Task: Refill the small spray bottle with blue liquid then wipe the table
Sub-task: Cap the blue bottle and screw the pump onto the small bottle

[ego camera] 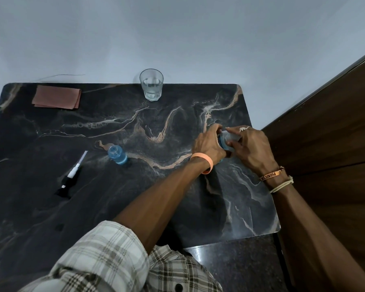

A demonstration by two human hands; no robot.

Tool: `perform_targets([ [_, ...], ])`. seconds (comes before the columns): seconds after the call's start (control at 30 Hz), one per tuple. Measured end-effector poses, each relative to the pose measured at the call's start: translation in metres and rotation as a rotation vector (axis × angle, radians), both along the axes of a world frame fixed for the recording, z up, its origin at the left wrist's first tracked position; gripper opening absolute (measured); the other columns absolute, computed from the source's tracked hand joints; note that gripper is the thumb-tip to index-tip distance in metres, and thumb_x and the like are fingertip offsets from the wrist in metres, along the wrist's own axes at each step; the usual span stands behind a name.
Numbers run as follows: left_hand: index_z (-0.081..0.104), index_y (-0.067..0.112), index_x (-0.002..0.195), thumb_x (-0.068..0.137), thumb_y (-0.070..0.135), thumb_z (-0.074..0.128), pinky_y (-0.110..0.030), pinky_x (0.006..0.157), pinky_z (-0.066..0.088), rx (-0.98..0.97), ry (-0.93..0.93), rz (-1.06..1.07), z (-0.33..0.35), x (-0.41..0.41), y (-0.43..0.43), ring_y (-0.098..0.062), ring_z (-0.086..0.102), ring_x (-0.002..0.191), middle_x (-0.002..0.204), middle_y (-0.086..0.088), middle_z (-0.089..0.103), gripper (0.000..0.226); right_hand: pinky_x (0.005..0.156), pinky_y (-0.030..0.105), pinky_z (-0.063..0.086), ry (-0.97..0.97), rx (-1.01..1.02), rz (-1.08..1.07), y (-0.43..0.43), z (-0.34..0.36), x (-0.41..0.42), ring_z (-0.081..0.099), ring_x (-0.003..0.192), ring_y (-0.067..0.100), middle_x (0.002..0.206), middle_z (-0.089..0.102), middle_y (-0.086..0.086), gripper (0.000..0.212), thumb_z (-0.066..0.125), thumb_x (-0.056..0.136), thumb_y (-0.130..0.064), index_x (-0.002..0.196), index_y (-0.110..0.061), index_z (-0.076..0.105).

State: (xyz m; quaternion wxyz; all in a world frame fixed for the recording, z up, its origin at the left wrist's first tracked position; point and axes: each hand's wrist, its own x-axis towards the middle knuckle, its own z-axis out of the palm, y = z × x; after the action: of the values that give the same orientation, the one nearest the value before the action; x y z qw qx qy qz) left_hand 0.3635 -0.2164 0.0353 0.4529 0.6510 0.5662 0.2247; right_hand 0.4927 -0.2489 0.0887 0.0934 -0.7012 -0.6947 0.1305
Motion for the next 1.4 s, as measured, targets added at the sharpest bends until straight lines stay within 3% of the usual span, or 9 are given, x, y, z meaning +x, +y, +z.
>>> perform_targets([
  [0.13,0.049,0.026,0.131,0.056,0.031,0.093,-0.041,0.095,0.054,-0.017,-0.010,-0.004,0.002,0.001,0.000,-0.026,0.061,0.113,0.124,0.000,0.065,0.087,0.094,0.028,0.045,-0.038,0.004,0.016,-0.003,0.002,-0.001,0.061,0.112,0.025,0.125,0.065,0.011,0.041,0.064,0.093,-0.023,0.133,-0.014,0.061],
  [0.47,0.049,0.026,0.128,0.058,0.033,0.092,-0.042,0.091,0.055,-0.010,0.017,-0.014,0.002,0.001,0.001,-0.027,0.063,0.109,0.119,-0.001,0.067,0.082,0.088,0.030,0.045,-0.037,0.008,0.023,-0.004,0.005,-0.005,0.061,0.106,0.026,0.118,0.065,0.013,0.038,0.063,0.094,-0.024,0.130,-0.012,0.061],
  [0.63,0.050,0.027,0.124,0.060,0.032,0.091,-0.038,0.085,0.056,0.015,0.006,0.010,-0.001,0.003,-0.002,-0.027,0.066,0.103,0.115,-0.002,0.068,0.077,0.076,0.024,0.039,-0.041,0.112,0.015,-0.008,0.001,-0.013,0.064,0.094,0.030,0.104,0.067,0.015,0.021,0.065,0.091,-0.014,0.111,-0.006,0.069],
  [0.73,0.050,0.028,0.122,0.060,0.033,0.090,-0.039,0.084,0.058,0.027,0.019,0.019,-0.003,0.003,-0.002,-0.027,0.067,0.101,0.113,-0.001,0.069,0.074,0.079,0.025,0.038,-0.005,0.056,-0.022,-0.006,-0.002,-0.012,0.061,0.101,0.028,0.113,0.064,0.013,0.031,0.063,0.093,-0.017,0.123,-0.011,0.065],
  [0.93,0.051,0.029,0.122,0.060,0.034,0.090,-0.039,0.084,0.058,0.024,0.013,0.009,-0.006,0.003,-0.001,-0.026,0.066,0.101,0.114,-0.002,0.069,0.073,0.079,0.024,0.037,-0.014,0.036,-0.072,-0.003,-0.002,-0.017,0.061,0.101,0.026,0.113,0.064,0.013,0.031,0.063,0.093,-0.021,0.123,-0.013,0.064],
  [1.17,0.049,0.029,0.125,0.065,0.035,0.086,-0.037,0.084,0.055,0.075,0.008,-0.015,-0.009,0.002,-0.006,-0.027,0.067,0.099,0.113,-0.003,0.069,0.070,0.080,0.035,0.051,-0.113,0.052,-0.053,-0.002,-0.002,-0.026,0.062,0.097,0.031,0.108,0.063,0.018,0.029,0.064,0.091,-0.014,0.119,-0.007,0.065],
  [1.3,0.044,0.027,0.132,0.067,0.037,0.085,-0.039,0.089,0.054,0.080,-0.005,-0.093,-0.012,-0.007,-0.008,-0.028,0.066,0.104,0.116,-0.005,0.068,0.078,0.086,0.039,0.053,-0.096,0.042,-0.055,-0.003,-0.002,-0.028,0.060,0.100,0.029,0.110,0.061,0.016,0.028,0.058,0.095,-0.017,0.120,-0.007,0.063],
  [1.4,0.038,0.026,0.138,0.066,0.039,0.087,-0.042,0.096,0.051,0.041,-0.032,-0.126,-0.014,-0.020,-0.013,-0.029,0.061,0.113,0.124,-0.007,0.064,0.087,0.087,0.039,0.051,-0.089,0.044,-0.028,-0.004,-0.001,-0.026,0.062,0.103,0.033,0.112,0.062,0.018,0.032,0.063,0.092,-0.017,0.121,-0.005,0.062],
])
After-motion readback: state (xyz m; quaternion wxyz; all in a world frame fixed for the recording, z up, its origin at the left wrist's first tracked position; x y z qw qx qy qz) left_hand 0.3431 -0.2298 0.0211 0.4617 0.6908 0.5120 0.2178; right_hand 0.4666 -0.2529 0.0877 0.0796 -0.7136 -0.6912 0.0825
